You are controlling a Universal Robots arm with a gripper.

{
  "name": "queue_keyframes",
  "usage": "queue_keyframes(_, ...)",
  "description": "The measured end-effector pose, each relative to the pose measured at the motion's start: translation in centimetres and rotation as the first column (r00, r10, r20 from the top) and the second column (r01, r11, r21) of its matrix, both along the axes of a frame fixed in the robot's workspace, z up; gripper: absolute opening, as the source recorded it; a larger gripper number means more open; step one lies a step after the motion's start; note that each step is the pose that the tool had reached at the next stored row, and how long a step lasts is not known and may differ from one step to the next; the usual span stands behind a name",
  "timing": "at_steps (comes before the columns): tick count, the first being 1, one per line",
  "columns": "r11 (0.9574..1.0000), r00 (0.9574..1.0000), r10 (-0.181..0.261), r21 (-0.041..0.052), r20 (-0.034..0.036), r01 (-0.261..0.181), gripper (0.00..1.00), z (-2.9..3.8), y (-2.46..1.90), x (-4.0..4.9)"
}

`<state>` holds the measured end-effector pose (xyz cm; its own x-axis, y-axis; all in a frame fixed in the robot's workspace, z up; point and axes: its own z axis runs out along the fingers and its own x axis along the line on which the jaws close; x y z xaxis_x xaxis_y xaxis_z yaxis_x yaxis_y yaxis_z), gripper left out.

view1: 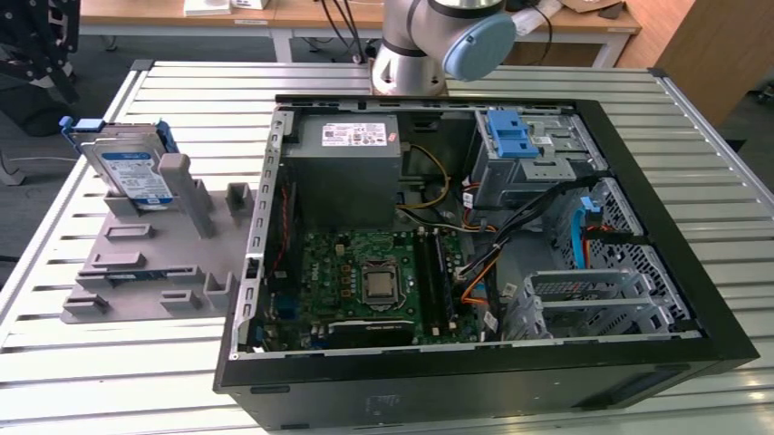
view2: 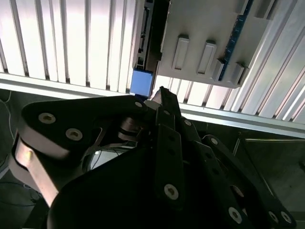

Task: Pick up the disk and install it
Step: 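Pick up the disk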

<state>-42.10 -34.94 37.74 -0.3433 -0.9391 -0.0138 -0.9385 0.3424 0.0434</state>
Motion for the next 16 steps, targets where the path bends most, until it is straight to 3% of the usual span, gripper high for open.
queue_keyframes(5, 0.9992, 0.9992, 0.040, 0.0000, -0.0001, -0.040, 0.11, 0.00, 0.00, 0.00)
queue_keyframes(16, 0.9991, 0.9991, 0.043, 0.0000, 0.0000, -0.043, 0.11, 0.00, 0.00, 0.00)
